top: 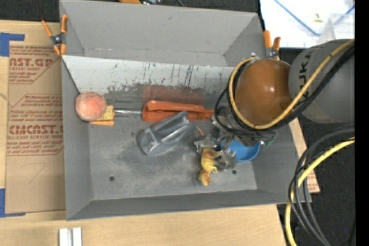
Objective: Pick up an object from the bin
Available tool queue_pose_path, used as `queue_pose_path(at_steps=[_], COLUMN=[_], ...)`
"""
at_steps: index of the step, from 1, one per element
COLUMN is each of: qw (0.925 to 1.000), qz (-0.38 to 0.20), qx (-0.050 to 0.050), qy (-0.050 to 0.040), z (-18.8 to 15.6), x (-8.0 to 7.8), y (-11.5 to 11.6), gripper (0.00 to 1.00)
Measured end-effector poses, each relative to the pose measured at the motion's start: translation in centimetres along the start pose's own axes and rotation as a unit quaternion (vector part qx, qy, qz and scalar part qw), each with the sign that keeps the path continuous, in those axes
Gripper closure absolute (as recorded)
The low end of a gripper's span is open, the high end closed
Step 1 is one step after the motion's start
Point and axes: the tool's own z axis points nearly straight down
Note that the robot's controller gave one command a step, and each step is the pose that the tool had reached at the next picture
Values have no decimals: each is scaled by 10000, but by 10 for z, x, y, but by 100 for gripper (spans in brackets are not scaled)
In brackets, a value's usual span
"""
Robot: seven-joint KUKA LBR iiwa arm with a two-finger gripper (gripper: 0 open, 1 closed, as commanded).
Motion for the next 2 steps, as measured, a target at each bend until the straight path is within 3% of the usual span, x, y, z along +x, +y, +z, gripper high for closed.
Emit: queue_pose_path(at_steps=[2], qw=[10000], qz=[-43], qx=[-10], qy=[17], z=[-3], x=[1], y=[0], gripper=[100])
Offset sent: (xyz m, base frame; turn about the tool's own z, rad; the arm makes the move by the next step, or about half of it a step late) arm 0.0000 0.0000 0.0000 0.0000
